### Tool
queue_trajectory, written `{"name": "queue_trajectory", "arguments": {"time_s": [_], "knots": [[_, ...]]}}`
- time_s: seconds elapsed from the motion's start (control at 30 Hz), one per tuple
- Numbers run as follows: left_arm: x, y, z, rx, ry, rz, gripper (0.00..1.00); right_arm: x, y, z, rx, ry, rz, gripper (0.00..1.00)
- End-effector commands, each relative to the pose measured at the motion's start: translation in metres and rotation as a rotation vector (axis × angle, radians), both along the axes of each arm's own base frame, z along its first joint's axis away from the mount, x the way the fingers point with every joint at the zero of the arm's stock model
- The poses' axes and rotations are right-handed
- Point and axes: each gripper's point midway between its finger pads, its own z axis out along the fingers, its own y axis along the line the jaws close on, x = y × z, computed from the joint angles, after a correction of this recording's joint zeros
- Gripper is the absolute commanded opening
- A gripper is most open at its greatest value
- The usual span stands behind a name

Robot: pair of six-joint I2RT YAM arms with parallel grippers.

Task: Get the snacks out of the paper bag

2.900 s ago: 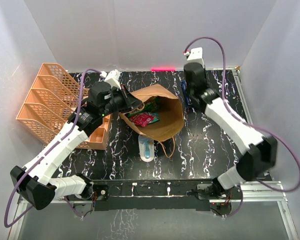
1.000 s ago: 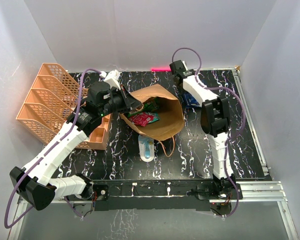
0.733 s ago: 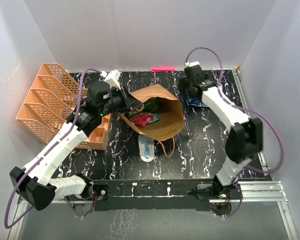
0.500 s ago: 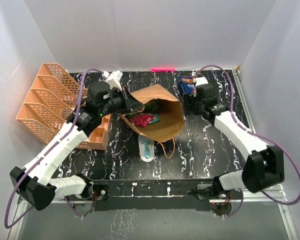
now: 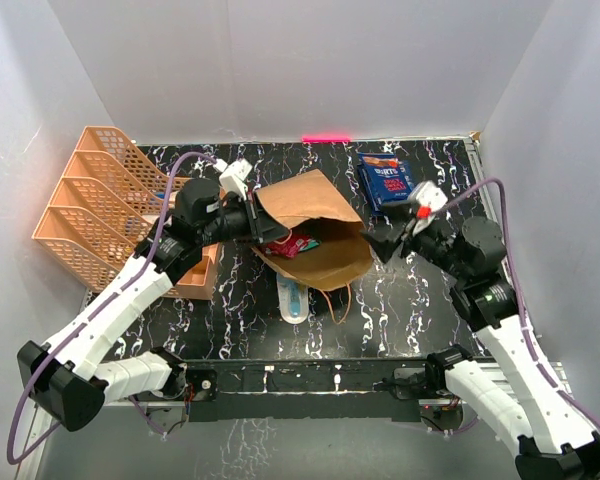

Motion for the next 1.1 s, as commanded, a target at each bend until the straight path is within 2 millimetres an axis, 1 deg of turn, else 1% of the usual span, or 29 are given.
{"name": "queue_trajectory", "arguments": {"time_s": [0.0,0.07,0.13,0.2,0.27,0.33,0.4,0.43,0.47,0.5,0.53,0.6,0.63,0.7,0.73,0.77,0.8,0.83,0.9,0.93,0.97,1.07], "knots": [[-0.01,0.003,0.007,-0.082,-0.03,0.006,0.0,-0.059,0.042,-0.003,-0.149,-0.289,0.441,0.68],[-0.008,0.005,0.004,-0.095,-0.021,0.035,0.0,-0.079,0.052,-0.015,-0.189,-0.363,0.562,0.67],[-0.008,0.006,0.001,-0.095,-0.022,0.036,0.0,-0.092,0.063,-0.024,-0.214,-0.408,0.638,0.65],[-0.01,0.007,-0.003,-0.081,-0.017,0.036,0.0,-0.097,0.074,-0.037,-0.242,-0.404,0.671,0.65],[-0.012,0.007,-0.002,-0.081,-0.016,0.023,0.0,-0.102,0.089,-0.059,-0.305,-0.387,0.72,0.64],[-0.013,0.005,0.005,-0.094,-0.031,0.013,0.0,-0.1,0.105,-0.082,-0.407,-0.386,0.73,0.61],[-0.013,0.004,0.017,-0.118,-0.059,0.005,0.0,-0.092,0.12,-0.097,-0.486,-0.415,0.681,0.58],[-0.012,0.003,0.023,-0.13,-0.075,0.004,0.0,-0.084,0.125,-0.102,-0.521,-0.439,0.638,0.58],[-0.013,0.003,0.028,-0.139,-0.089,0.002,0.0,-0.077,0.131,-0.104,-0.546,-0.46,0.599,0.58],[-0.012,0.003,0.034,-0.144,-0.103,0.002,0.0,-0.066,0.136,-0.1,-0.55,-0.495,0.544,0.58],[-0.012,0.003,0.037,-0.146,-0.111,0.0,0.0,-0.054,0.139,-0.1,-0.567,-0.506,0.498,0.59],[-0.012,0.004,0.041,-0.138,-0.124,-0.003,0.0,-0.03,0.142,-0.104,-0.619,-0.533,0.407,0.6],[-0.012,0.005,0.041,-0.13,-0.124,-0.003,0.0,-0.015,0.14,-0.105,-0.663,-0.546,0.343,0.6],[-0.012,0.006,0.045,-0.121,-0.135,-0.001,0.0,0.007,0.138,-0.11,-0.725,-0.562,0.253,0.59],[-0.012,0.006,0.047,-0.12,-0.143,-0.003,0.0,0.014,0.136,-0.11,-0.739,-0.579,0.225,0.59],[-0.013,0.007,0.05,-0.12,-0.152,-0.003,0.0,0.017,0.137,-0.109,-0.748,-0.598,0.227,0.59],[-0.013,0.007,0.052,-0.119,-0.156,-0.002,0.0,0.015,0.139,-0.105,-0.744,-0.618,0.253,0.59],[-0.013,0.008,0.053,-0.115,-0.163,-0.002,0.0,0.009,0.143,-0.1,-0.719,-0.635,0.294,0.59],[-0.012,0.01,0.051,-0.1,-0.165,0.006,0.0,-0.01,0.146,-0.086,-0.624,-0.683,0.397,0.6],[-0.012,0.011,0.051,-0.094,-0.168,0.008,0.0,-0.019,0.144,-0.079,-0.579,-0.698,0.436,0.63],[-0.012,0.012,0.05,-0.089,-0.171,0.01,0.0,-0.026,0.144,-0.082,-0.567,-0.696,0.48,0.66],[-0.011,0.011,0.045,-0.082,-0.165,0.007,0.0,-0.047,0.145,-0.09,-0.561,-0.657,0.599,0.69]]}}
